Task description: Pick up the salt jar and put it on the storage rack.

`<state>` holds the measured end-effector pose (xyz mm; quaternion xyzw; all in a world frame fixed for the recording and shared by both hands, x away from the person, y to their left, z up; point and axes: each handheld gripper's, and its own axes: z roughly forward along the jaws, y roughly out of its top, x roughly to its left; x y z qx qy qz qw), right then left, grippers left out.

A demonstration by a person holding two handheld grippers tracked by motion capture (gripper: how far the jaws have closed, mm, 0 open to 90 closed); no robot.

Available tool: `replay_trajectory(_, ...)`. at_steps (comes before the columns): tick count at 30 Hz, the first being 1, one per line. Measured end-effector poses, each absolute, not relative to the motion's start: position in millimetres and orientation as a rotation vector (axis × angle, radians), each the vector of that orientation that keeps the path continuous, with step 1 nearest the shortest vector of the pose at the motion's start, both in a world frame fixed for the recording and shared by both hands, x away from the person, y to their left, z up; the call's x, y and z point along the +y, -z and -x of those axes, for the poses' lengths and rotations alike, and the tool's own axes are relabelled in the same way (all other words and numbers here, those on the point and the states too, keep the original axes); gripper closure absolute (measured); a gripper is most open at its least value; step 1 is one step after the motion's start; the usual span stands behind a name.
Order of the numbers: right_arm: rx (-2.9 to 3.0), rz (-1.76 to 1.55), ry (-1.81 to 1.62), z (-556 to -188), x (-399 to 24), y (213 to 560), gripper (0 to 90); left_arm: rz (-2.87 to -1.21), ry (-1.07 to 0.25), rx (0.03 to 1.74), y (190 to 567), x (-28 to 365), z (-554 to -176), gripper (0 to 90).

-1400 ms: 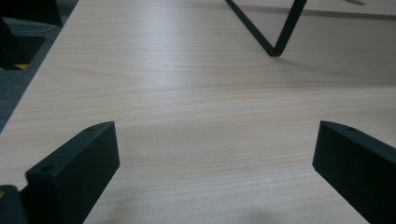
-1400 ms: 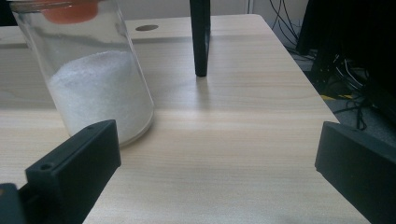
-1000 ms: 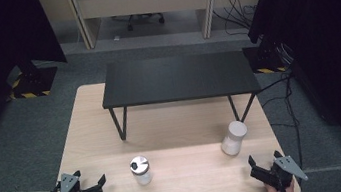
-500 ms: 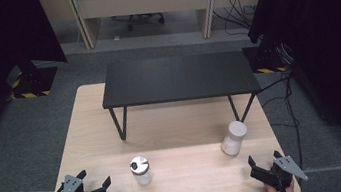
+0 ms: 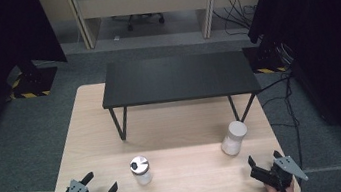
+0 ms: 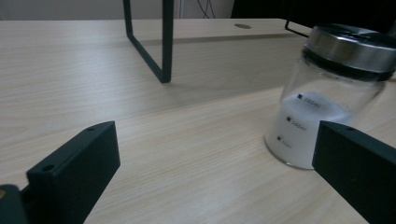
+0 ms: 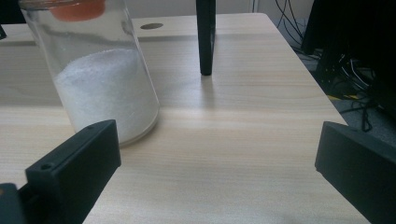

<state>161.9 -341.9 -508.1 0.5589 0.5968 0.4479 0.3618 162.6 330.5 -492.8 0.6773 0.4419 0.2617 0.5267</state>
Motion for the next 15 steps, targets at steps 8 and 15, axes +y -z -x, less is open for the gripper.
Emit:
replay_trajectory(8,1.542,-1.439,-1.164,-161.9,-343.7,508.1,0.3,-1.658,-0.616,1.000,486.9,321.1,-164.2,0.1)
replay_trajectory(15,1.540,-1.440,-1.168,-161.6,-344.0,508.3,0.3,-1.673,-0.606,0.973,485.4,313.2,-167.4,0.3)
